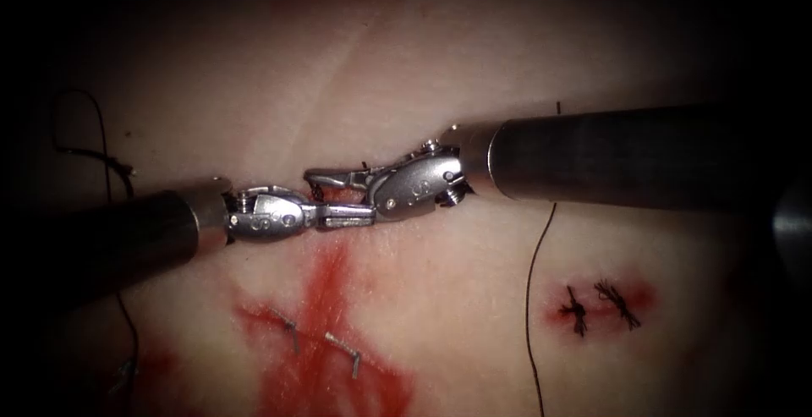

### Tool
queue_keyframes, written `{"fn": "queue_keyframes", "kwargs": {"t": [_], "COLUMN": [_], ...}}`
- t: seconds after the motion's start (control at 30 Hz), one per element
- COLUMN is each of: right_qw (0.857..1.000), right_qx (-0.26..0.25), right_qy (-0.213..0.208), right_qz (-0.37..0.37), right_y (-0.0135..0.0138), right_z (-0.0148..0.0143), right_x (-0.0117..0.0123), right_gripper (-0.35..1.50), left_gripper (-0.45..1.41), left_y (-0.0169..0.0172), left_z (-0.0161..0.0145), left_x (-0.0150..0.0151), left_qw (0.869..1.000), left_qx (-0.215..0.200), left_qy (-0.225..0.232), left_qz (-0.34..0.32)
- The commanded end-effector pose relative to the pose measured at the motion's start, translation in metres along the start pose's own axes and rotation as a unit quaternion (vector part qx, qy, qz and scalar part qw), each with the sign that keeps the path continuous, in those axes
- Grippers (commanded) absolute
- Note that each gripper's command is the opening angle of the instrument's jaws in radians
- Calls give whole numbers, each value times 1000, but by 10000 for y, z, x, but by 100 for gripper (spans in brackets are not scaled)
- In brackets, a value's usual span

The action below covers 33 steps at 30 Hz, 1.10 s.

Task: Wound Closure

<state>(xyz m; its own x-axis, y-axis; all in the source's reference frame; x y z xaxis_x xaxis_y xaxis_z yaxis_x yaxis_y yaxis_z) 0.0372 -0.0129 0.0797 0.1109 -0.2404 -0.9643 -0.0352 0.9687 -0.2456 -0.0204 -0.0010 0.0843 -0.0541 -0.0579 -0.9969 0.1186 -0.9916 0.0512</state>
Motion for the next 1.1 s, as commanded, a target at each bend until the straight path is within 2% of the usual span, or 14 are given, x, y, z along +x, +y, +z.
{"fn": "queue_keyframes", "kwargs": {"t": [0.03,0.2,0.23,0.27,0.3,0.4,0.6,0.63,0.67,0.7,0.77,0.97,1.1], "right_qw": [1000,1000,1000,1000,1000,999,998,998,997,997,995,994,995], "right_qx": [1,0,-3,-3,-1,-6,-17,-20,-24,-25,-47,-53,-53], "right_qy": [2,3,-1,-1,-6,-45,-58,-61,-66,-67,-81,-82,-78], "right_qz": [0,0,-1,-1,-3,-9,-9,0,16,23,37,57,44], "right_y": [-5,-8,-9,-9,-13,-19,-18,-17,-14,-11,-6,11,43], "right_z": [7,10,10,10,9,12,12,12,13,13,10,-21,-55], "right_x": [-3,-1,-2,-2,-3,-5,-7,-7,-7,-7,-5,11,24], "right_gripper": [113,98,44,44,-35,-35,-35,-21,96,133,148,148,148], "left_gripper": [-45,-45,-45,-45,-45,-45,-45,-45,-45,-45,-45,-45,-45], "left_y": [-2,-1,-1,-1,0,2,10,12,13,12,11,16,22], "left_z": [5,6,6,6,7,9,13,14,15,15,14,-14,-37], "left_x": [-7,-7,-6,-6,-6,-4,1,3,5,7,10,27,36], "left_qw": [1000,1000,1000,1000,1000,1000,1000,1000,1000,1000,1000,1000,999], "left_qx": [0,1,2,2,2,3,9,9,10,10,11,19,25], "left_qy": [1,0,-1,-1,-2,-2,-6,-6,-5,-4,-4,-9,-21], "left_qz": [0,0,1,1,0,0,0,-1,-1,-2,-4,-11,-14]}}
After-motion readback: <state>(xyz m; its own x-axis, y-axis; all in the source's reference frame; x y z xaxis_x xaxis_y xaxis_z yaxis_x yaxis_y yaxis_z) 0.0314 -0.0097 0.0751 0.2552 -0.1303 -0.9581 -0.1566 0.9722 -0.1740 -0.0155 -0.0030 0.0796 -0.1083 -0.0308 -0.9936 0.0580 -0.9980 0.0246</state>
